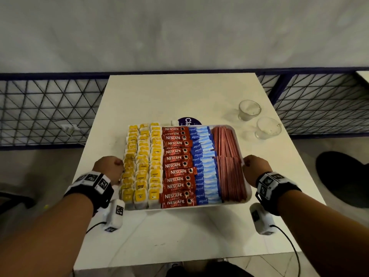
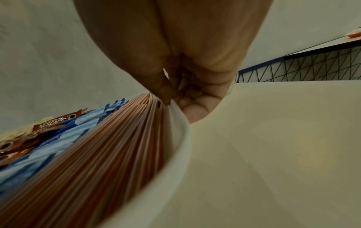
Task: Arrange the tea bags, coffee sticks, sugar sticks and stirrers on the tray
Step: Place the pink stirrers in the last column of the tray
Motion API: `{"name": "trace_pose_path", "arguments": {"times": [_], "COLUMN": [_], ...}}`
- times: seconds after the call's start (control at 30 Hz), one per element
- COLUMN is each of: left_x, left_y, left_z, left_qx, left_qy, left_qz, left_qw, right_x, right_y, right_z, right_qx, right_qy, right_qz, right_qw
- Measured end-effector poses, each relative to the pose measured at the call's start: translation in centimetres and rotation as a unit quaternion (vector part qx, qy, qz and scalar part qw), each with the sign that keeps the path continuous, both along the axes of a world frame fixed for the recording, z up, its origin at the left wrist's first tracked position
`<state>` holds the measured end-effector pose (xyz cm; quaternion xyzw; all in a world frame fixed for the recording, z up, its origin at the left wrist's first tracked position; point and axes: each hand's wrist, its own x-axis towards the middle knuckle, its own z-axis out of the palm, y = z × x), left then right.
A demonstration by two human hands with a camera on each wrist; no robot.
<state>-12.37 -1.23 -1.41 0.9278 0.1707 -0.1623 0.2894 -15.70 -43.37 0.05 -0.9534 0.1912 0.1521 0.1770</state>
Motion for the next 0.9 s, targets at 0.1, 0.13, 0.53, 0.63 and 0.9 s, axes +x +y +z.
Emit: {"name": "trace_pose_path", "arguments": {"times": [0.1, 0.13, 0.53, 0.63, 0.9], "left_x": [2.7, 3.7, 13.1, 14.3, 16.1], "left_y": [-0.1, -0.2, -2.4, -2.6, -3.2], "left_z": [0.3, 0.4, -0.6, -1.2, -2.2], "left_qx": [0.017, 0.024, 0.136, 0.148, 0.161], "left_qy": [-0.006, -0.008, 0.027, 0.037, 0.042], "left_qz": [-0.009, -0.015, -0.06, -0.061, -0.056], "left_qw": [1.0, 1.0, 0.989, 0.986, 0.984], "right_x": [1.9, 2.7, 11.9, 13.4, 15.8], "right_y": [0.0, 0.0, -1.0, -1.2, -1.6], "right_z": [0.1, 0.1, -2.1, -3.0, -4.0], "right_qx": [0.007, 0.01, 0.031, 0.034, 0.033], "right_qy": [-0.017, -0.022, -0.031, -0.023, -0.013], "right_qz": [-0.015, -0.019, -0.01, -0.009, -0.005], "right_qw": [1.0, 1.0, 0.999, 0.999, 0.999]}}
